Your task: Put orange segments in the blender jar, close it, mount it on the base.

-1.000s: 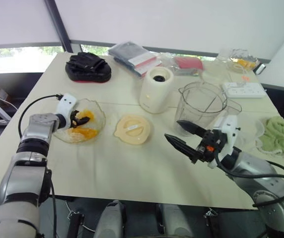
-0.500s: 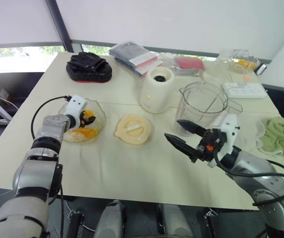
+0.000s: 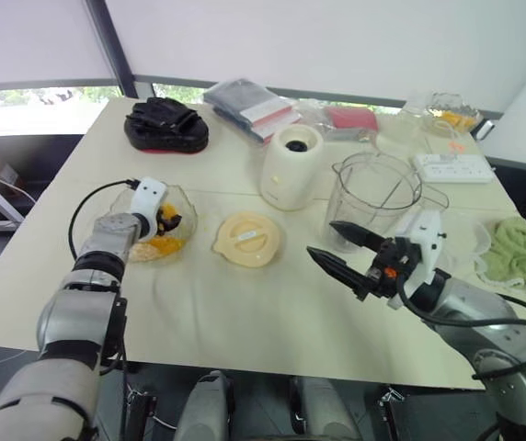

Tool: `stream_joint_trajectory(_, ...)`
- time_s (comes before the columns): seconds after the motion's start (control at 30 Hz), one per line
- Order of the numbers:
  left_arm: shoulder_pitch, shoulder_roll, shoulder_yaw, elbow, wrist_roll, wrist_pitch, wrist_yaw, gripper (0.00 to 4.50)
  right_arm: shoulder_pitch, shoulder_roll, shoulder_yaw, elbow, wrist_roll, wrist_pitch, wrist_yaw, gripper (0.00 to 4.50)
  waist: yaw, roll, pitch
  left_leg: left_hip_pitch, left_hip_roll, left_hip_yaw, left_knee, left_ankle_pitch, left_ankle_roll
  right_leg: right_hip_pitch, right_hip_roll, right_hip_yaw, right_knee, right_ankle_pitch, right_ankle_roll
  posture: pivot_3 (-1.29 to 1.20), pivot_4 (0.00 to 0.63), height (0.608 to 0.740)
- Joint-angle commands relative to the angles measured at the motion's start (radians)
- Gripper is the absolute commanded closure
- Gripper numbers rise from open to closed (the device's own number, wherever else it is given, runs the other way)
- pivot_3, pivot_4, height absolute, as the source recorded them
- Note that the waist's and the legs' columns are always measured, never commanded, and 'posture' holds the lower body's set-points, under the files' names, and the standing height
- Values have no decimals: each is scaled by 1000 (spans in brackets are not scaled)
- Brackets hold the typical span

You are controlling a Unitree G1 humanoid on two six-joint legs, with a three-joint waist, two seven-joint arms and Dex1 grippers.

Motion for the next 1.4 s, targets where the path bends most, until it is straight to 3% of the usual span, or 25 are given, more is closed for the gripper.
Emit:
stream_joint_trajectory(0.03,-35,-3,12,3,12,4,25,1207,-12,-13,-29,-31,14,-8,2,1103,1,0,0,0,0,0,0,0,0,0,0,0,0,0,0,0,150,740)
stream_joint_trajectory(0.13,-38,-9,10,0,17,5,24,1207,-10,-17,-33,-29,14,-9,1,1103,2,0,0,0,0,0,1,0,0,0,0,0,0,0,0,0,150,740)
stream_joint_trajectory(0.23,-37,-15,5,-10,24,2,15,2011,-8,-18,-35,-27,9,-10,0,1037,1,0,0,0,0,0,1,0,0,0,0,0,0,0,0,0,150,740)
stream_joint_trajectory(0.4,-32,-18,-6,-28,40,-8,8,4468,-12,-14,-31,-24,1,-12,-5,1037,1,0,0,-1,0,0,1,0,0,0,0,0,0,0,0,0,150,740)
stream_joint_trajectory(1.1,85,6,33,-123,18,-49,-51,4468,-31,-29,-31,3,-8,-9,24,1037,-4,0,0,-1,0,0,1,0,0,0,0,0,0,0,0,0,150,740)
stream_joint_trajectory(1.4,250,3,202,-325,-191,-139,-164,4468,-49,-44,-22,25,-7,-5,53,1037,-4,0,0,0,2,-1,1,0,0,0,-2,0,0,0,0,0,150,740)
